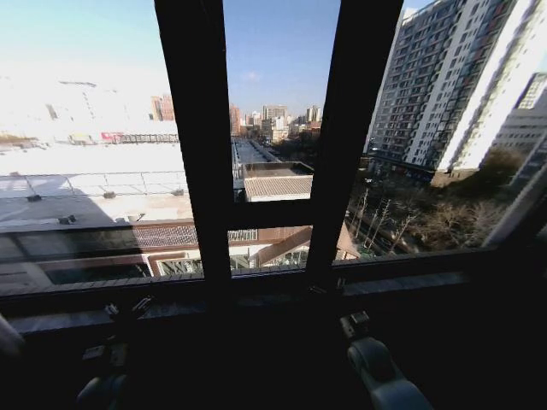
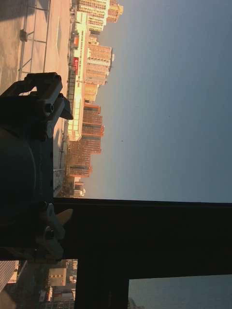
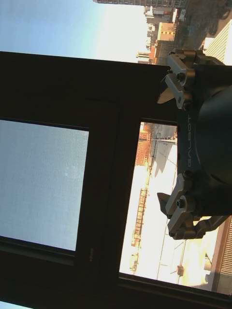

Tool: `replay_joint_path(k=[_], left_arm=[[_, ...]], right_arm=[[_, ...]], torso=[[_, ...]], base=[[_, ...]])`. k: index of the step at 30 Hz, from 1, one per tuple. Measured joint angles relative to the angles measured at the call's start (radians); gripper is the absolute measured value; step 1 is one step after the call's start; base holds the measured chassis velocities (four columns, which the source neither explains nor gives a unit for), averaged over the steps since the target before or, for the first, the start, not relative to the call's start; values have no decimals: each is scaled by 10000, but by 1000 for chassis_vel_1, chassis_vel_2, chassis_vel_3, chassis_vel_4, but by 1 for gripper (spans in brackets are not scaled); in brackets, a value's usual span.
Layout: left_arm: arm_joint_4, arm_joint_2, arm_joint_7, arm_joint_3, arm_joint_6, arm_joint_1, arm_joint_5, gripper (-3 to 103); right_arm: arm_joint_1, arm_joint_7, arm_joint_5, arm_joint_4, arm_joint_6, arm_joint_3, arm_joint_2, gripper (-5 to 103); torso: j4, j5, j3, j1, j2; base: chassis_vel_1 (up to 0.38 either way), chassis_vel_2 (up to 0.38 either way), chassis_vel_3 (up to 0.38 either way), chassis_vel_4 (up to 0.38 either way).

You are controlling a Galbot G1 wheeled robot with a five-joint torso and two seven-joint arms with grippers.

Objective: Open the curtains by pulling them apart, changing their state from closed to fully open.

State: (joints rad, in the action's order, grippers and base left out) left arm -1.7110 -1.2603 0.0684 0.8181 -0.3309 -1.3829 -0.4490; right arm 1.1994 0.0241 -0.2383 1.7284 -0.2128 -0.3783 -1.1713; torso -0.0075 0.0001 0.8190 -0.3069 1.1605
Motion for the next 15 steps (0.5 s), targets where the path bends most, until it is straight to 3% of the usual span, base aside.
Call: replay_joint_path(k=[15], left_arm=[[0,0,0,0,-1,0,0,100]], right_arm=[[0,0,0,0,0,0,0,100]], torso=[[0,-3,0,0,1]], base=[[-354,-349,344,355]])
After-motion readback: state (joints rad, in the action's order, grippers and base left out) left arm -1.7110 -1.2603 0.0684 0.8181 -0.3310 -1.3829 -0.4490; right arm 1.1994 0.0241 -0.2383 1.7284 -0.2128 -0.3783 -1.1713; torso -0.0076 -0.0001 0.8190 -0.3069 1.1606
